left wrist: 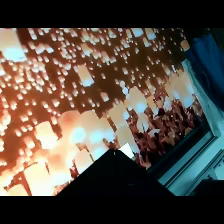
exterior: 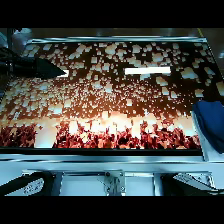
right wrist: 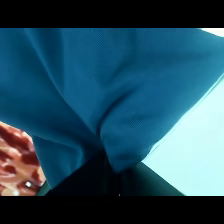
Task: Fold the shirts.
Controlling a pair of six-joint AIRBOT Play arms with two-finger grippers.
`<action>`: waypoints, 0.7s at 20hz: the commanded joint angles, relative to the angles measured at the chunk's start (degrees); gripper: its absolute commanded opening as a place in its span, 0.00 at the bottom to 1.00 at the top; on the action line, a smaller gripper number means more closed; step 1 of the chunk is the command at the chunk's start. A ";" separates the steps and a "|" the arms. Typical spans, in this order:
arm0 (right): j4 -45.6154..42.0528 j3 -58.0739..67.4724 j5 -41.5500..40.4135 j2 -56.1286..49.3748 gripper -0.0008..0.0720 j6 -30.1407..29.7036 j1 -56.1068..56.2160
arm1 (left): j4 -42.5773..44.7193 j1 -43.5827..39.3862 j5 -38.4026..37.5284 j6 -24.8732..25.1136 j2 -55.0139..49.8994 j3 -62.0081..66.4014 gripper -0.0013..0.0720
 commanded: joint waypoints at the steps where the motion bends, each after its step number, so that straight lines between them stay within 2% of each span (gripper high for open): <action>1: 0.04 -7.87 -7.15 0.04 0.69 0.26 -1.05 | 0.00 -0.04 0.00 0.00 -0.02 0.00 0.07; 2: -0.33 -8.24 -7.69 0.04 0.80 0.09 -1.07 | 0.00 -0.04 0.00 0.00 -0.02 0.00 0.07; 6: -3.69 -4.39 -5.79 0.07 0.79 1.88 -1.07 | 0.00 -0.04 0.28 0.02 -0.04 0.00 0.07; 8: 2.47 2.64 -3.52 0.20 0.79 1.33 -1.01 | 1.03 -0.07 2.14 -0.02 -0.04 0.02 0.07; 9: 7.15 6.86 -3.58 0.90 0.79 0.96 -0.83 | 4.96 -0.66 3.17 -1.49 -0.02 0.17 0.07; 10: 11.04 10.36 -6.03 2.27 0.79 1.03 0.24 | 13.77 -2.16 3.74 -4.87 -0.04 0.28 0.07; 12: 15.96 13.70 -12.33 6.49 0.79 1.29 4.92 | 38.77 -7.56 4.04 -13.84 -0.66 0.31 0.07; 14: 20.46 14.03 -14.80 11.02 0.79 1.33 13.20 | 55.87 -12.59 3.52 -18.32 -3.04 0.31 0.07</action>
